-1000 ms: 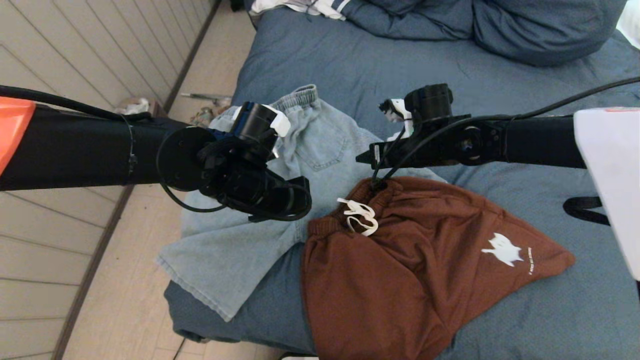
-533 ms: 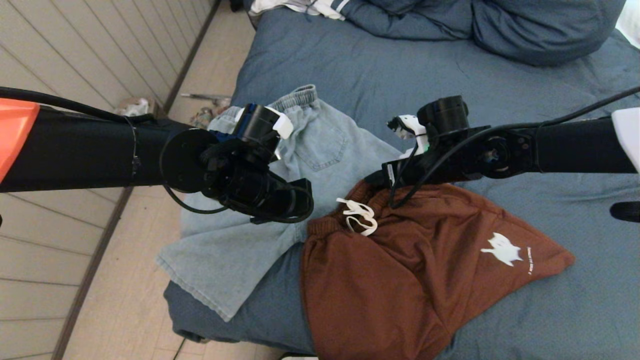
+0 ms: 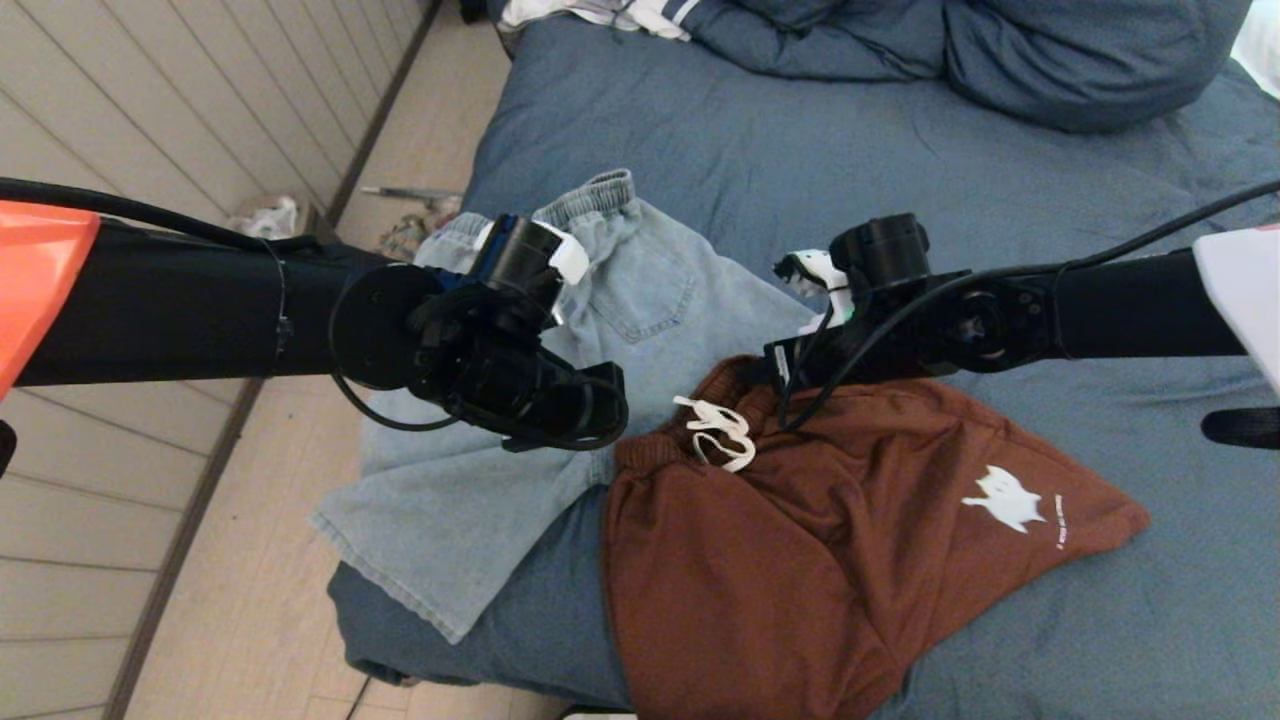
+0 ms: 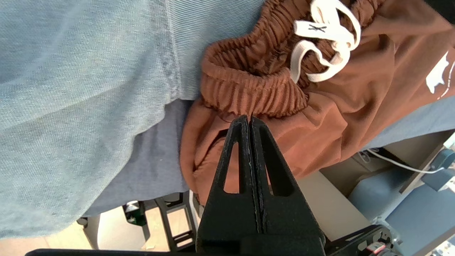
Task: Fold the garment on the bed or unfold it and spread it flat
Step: Unford the brown shorts
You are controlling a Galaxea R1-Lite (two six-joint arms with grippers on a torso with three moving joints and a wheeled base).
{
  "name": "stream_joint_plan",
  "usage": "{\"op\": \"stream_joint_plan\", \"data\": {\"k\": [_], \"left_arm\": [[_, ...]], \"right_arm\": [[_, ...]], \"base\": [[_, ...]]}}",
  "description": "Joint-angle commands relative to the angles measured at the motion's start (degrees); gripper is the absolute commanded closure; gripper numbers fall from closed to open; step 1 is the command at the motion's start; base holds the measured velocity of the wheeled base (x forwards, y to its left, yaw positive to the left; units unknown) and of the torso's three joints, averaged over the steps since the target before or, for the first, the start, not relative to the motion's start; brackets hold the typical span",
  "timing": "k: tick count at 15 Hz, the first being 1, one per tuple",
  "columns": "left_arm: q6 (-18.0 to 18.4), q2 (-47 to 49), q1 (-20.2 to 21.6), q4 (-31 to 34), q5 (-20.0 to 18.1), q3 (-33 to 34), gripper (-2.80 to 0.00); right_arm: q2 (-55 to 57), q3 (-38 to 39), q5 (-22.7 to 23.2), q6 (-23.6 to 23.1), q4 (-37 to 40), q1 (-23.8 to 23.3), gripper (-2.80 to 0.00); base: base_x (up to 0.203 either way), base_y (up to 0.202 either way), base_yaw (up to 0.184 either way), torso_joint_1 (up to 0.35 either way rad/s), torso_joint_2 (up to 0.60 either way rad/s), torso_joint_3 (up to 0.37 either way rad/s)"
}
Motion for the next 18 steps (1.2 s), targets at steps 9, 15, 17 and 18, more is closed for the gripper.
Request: {"op": "stream_joint_plan", "data": {"k": [9,15,17,18], "left_arm": [[-0.2,1.0,-0.6,0.1,-0.1,0.0,0.0],[0.0,0.6,-1.0,-0.7,0.5,0.2,0.0],[0.1,-0.5,-1.0,-2.6,0.6,0.6,0.0],[0.2,-0.2,-1.0,-4.1,0.5,0.4,0.0]], "right_arm": [[3.4,-11.6,-0.7,0.0,-1.5,0.2,0.0],[6.9,-20.5,-8.9,-0.2,-6.1,-2.2,0.0],[7.5,-20.5,-10.7,-0.2,-6.8,-3.6,0.0],[7.7,-20.4,-10.7,0.1,-6.6,-3.7,0.0]], "base": [[0.0,0.0,0.0,0.0,0.0,0.0],[0.0,0.0,0.0,0.0,0.0,0.0],[0.0,0.0,0.0,0.0,0.0,0.0],[0.0,0.0,0.0,0.0,0.0,0.0]]}}
